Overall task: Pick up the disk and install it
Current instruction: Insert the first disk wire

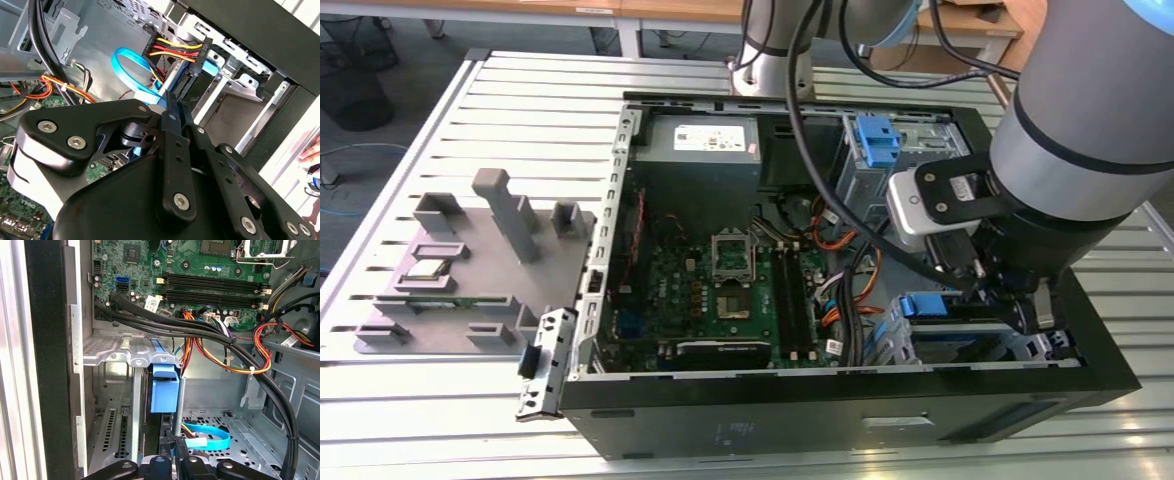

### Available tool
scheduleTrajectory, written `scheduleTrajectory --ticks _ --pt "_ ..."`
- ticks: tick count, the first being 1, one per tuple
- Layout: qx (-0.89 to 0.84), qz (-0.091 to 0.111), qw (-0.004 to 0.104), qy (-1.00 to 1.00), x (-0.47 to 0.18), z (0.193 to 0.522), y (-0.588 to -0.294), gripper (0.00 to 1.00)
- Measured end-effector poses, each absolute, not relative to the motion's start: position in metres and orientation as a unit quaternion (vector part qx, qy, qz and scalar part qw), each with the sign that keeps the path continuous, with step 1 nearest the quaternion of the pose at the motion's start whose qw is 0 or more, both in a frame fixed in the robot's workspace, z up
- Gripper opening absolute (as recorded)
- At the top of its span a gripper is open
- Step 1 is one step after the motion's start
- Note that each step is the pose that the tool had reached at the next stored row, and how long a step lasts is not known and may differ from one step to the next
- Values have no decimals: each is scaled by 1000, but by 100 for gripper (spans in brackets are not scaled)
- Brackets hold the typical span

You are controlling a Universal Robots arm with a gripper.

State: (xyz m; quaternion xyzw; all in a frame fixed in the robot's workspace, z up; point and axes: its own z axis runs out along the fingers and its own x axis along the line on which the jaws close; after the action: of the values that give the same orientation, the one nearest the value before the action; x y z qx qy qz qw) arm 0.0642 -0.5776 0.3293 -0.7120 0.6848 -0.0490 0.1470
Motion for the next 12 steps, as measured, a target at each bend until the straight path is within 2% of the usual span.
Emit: scheduleTrajectory --ticks 12 --pt "-712 -49 147 685 64 326 -578 16"
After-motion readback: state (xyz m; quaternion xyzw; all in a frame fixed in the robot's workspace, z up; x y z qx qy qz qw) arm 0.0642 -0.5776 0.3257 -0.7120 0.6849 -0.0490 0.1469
